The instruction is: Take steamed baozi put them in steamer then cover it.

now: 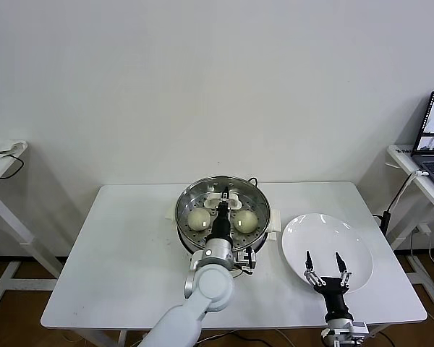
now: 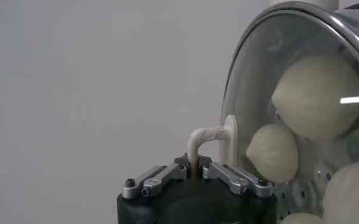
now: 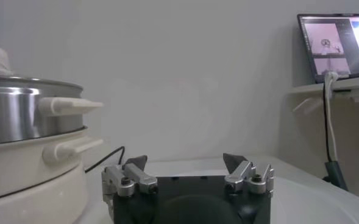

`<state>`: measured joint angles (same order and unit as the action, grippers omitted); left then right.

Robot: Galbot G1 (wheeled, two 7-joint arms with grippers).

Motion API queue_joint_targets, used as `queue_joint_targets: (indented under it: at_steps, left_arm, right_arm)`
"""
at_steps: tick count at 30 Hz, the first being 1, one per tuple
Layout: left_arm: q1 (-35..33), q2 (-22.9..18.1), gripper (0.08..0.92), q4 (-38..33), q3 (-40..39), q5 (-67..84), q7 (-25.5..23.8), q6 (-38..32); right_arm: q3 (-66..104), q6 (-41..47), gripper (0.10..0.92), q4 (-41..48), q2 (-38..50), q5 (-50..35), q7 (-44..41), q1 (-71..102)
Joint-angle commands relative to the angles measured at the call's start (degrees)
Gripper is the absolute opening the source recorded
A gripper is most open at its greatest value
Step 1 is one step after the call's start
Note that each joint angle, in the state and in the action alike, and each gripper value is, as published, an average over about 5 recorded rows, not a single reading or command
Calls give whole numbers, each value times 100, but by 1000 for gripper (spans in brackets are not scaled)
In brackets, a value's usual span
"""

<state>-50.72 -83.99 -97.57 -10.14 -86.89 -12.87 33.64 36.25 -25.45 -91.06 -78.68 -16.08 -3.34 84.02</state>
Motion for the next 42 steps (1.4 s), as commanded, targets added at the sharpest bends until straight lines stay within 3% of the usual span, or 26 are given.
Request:
queue_joint_targets:
  at_steps: [1,15,21,24,28,30,36,42]
  left_arm:
    - [-104,76,241,-245,-22,-21,17,-32]
    - [-852,847,644,-1604,-92,175,-34,200]
    - [-1402,1369,797,-2672,342,653,104,191]
    - [-1862,1478,819,-3221,974,1534,645,-132]
    - [-2582,1255,822,-3596,2377,3819,1806,-1070]
    - [-2909,1123,823,-3652,3039,5166,2050,-1531]
    - [-3553,694,823,-3130,4630,7255,1722,-2763]
    - [-3834,412,823,-2556,5019,8147,1334,-3141]
  right_arm:
    - [-7,0,823,8,6,-1,2,-8]
    - [-79,0,823,17,47,4,-3,-30]
    - [-70,10,823,-47,103,-23,1,4]
    - [-50,52,823,-111,133,-32,18,22]
    - [23,197,823,-339,167,-4,45,85]
    - [71,301,823,-497,184,5,46,128]
    - [207,434,823,-964,258,-47,34,232]
    - [224,664,823,-1289,272,-23,105,303]
